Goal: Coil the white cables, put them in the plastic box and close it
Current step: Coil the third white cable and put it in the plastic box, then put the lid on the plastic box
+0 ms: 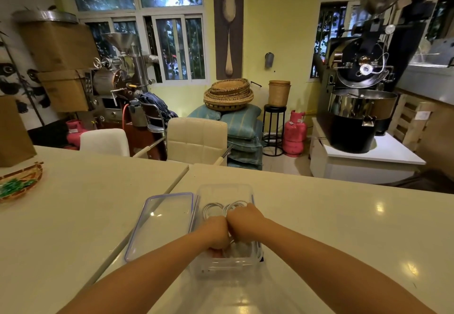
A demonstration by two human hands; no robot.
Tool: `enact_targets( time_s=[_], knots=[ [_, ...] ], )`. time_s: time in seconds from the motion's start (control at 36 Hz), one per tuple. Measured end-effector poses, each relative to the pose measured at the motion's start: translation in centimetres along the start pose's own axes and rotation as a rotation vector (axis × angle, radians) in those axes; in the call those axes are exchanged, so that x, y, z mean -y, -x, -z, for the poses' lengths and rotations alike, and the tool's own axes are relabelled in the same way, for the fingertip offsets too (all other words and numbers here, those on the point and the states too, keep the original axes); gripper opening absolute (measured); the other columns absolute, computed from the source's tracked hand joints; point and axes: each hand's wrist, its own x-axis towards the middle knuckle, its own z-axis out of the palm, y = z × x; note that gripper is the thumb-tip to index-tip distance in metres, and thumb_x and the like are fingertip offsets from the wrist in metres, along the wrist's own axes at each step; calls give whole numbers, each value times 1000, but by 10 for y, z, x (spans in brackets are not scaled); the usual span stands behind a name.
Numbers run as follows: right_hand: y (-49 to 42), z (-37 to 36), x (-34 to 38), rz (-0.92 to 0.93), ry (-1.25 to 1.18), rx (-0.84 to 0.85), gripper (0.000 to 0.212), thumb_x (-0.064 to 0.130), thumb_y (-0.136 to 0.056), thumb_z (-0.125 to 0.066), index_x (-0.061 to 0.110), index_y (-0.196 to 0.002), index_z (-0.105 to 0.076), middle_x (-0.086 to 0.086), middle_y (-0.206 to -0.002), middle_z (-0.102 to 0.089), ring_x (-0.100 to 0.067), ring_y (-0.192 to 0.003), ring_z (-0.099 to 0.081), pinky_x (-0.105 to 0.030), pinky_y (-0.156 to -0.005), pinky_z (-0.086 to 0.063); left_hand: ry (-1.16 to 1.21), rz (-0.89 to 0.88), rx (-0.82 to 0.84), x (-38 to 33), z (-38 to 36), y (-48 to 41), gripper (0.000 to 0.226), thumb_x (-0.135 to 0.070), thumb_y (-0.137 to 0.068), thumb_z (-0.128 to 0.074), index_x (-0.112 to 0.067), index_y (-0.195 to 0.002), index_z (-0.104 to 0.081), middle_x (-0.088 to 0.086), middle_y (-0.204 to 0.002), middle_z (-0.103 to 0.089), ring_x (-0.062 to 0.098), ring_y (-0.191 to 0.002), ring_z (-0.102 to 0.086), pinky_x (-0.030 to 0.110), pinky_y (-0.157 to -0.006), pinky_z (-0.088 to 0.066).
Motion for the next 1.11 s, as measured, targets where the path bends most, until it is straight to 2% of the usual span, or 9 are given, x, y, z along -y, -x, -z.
enact_targets(
  time_s=[0.11,0.22,0.44,0.56,0.72,0.83,0.89,0.97,1.11],
  knots=[
    [1,-2,-1,0,-14,-18,24,15,-85,-56,3,-105,-61,-16,-113,-64,-31,-105,-59,-40,-94,-43,-65,2,-37,1,-5,-4,32,-17,-89,-53,-4,-118,-56,12,-94,-61,22,-89,-55,32,-85,-48],
    [0,0,-1,-1,-44,-9,28,22,-84,-59,4,-106,-61,-15,-114,-64,-31,-105,-59,-39,-93,-44,-95,15,-64,2,-6,-8,31,-20,-87,-57,-7,-116,-57,12,-119,-62,22,-99,-60,30,-89,-48],
    [1,4,-2,8,-84,28,28,25,-85,-59,5,-105,-63,-14,-113,-65,-29,-104,-60,-34,-81,-43,-107,-26,-75,4,-3,-9,38,-26,-88,-56,-9,-122,-55,11,-123,-61,25,-112,-58,31,-91,-47],
    [7,12,-4,20,-122,41,32,27,-85,-59,5,-109,-62,-14,-116,-63,-29,-106,-59,-36,-90,-45,-95,-57,-60,3,-1,-9,40,-26,-91,-50,-12,-128,-50,11,-128,-58,25,-116,-55,31,-95,-45],
    [12,16,-5,47,-151,48,32,24,-85,-60,3,-109,-62,-16,-114,-64,-28,-99,-59,-36,-84,-46,-127,-72,9,0,5,-5,38,-17,-93,-46,-7,-130,-48,15,-128,-56,28,-118,-53,32,-97,-43],
    [9,22,-10,30,-257,40,33,10,-84,-58,4,-116,-60,-17,-117,-61,-32,-108,-55,-38,-87,-47,-55,-32,52,6,20,-8,31,-11,-92,-46,1,-119,-57,15,-106,-67,21,-76,-56,27,-59,-44],
    [8,32,-11,0,-351,-10,33,4,-83,-55,3,-116,-60,-17,-116,-63,-31,-107,-57,-38,-88,-48,69,-25,-12,15,33,-8,29,-10,-92,-45,1,-115,-59,17,-111,-67,18,-66,-54,20,-52,-41],
    [4,54,-7,-41,-479,-147,31,6,-85,-53,5,-115,-61,-15,-116,-64,-30,-105,-59,-39,-91,-50,247,-21,-190,36,57,-2,28,-9,-92,-44,-3,-115,-59,15,-107,-66,19,-79,-57,19,-55,-44],
    [-9,85,21,-36,-687,-255,36,12,-88,-52,4,-122,-54,-16,-124,-59,-29,-112,-54,-36,-93,-45,271,132,-469,89,67,1,26,-13,-93,-44,-2,-109,-60,15,-112,-64,28,-100,-61,30,-79,-47]
  ],
)
